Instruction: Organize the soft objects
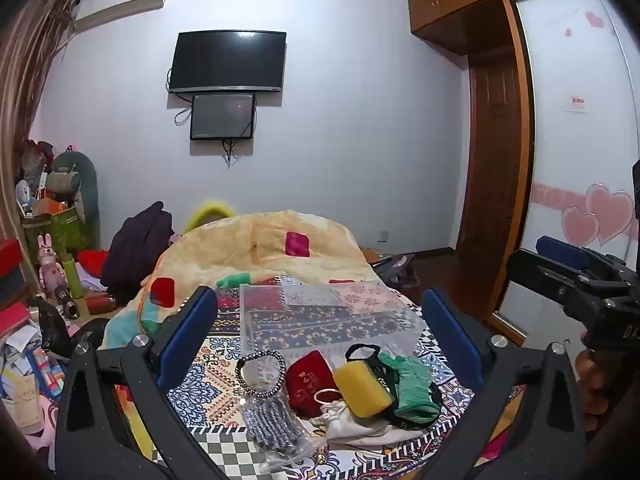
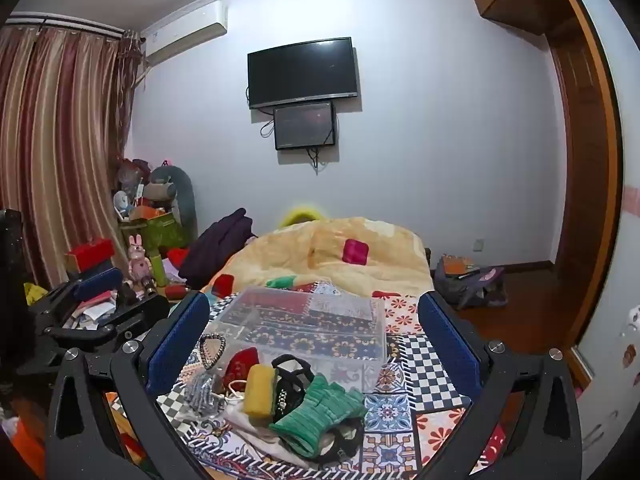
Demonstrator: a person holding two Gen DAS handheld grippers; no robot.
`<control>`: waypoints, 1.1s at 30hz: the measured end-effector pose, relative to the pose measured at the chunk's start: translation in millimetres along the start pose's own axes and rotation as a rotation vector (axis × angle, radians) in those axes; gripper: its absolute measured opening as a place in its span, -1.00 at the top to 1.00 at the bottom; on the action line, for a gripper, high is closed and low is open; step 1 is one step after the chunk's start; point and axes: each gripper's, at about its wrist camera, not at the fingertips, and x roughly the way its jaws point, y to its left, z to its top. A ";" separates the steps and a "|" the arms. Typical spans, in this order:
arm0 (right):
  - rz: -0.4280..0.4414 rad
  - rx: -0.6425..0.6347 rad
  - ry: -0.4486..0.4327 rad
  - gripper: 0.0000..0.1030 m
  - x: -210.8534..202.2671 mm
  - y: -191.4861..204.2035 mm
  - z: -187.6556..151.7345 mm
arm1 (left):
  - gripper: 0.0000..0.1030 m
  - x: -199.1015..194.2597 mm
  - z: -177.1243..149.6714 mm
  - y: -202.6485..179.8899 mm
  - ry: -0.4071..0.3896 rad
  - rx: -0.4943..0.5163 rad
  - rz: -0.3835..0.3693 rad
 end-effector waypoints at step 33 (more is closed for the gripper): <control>0.003 0.010 0.011 -1.00 -5.5 1.3 -1.8 | -1.00 1.3 -1.3 7.2 0.001 -0.018 -0.016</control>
